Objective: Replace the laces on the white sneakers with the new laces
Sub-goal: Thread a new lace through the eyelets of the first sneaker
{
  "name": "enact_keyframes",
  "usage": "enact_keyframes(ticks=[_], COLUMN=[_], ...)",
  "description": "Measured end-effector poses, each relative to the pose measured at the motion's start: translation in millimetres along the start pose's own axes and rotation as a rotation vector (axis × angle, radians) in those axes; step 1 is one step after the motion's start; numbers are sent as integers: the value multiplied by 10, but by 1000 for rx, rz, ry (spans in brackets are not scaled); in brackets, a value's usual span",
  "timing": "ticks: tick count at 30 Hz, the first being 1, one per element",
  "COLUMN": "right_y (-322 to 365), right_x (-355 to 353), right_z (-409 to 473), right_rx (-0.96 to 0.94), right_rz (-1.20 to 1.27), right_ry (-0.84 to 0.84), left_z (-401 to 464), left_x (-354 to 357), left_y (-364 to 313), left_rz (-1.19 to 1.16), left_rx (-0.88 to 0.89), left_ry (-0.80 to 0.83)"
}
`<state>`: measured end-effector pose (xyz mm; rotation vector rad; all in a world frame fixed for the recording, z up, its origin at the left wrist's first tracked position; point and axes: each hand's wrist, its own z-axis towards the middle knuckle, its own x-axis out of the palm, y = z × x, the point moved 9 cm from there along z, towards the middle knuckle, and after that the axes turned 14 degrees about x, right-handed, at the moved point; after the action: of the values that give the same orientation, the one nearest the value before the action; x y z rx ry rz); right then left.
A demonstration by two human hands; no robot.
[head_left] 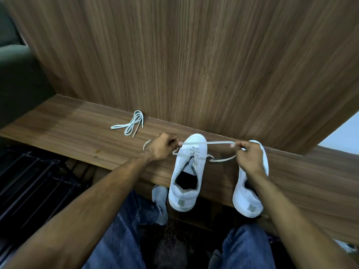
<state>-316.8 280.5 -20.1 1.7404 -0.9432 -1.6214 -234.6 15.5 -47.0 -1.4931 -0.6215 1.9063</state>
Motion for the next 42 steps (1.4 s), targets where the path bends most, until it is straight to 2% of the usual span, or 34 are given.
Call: enact_keyframes(ticks=[3,6,8,10,13,17,20,22,26,32,38,42], right_y=[-102,14,203,323,370,275,96,28,61,93,144,156], right_x=[-75,210,446,671,847,819,787,792,846,963,1063,1105], right_z=[102,14,-161,-328,-441,-367,-293,-297,-388,-437,-517,-551], right_rx=[9,-150,-332,-431,-352,-232,-53,-7,-52,-41,-79,-114], right_rz=[-174,-460,-456,-380,-185,-108,7,5,-13,-159,-345,-374], right_ry=[-45,44,128,243,386,311,330,351,374,289,178,164], left_z=[-72,-27,31,76,83,-19,-148,-202,-232,-328,-319,-338], left_x=[-43,52,150,252,336,336,418,456,512,614,620,609], left_y=[128,-22,-209,-352,-397,-196,-16,76,188,352,326,319], left_rz=[42,23,8,15,9,-80,-54,-63,-103,-379,-421,-447], left_rx=[-31,-5,38,87,83,0,-73,-125,-213,-464,-473,-469], left_ry=[-21,-13,2,28,26,-70,-47,-59,-87,-128,-129,-145])
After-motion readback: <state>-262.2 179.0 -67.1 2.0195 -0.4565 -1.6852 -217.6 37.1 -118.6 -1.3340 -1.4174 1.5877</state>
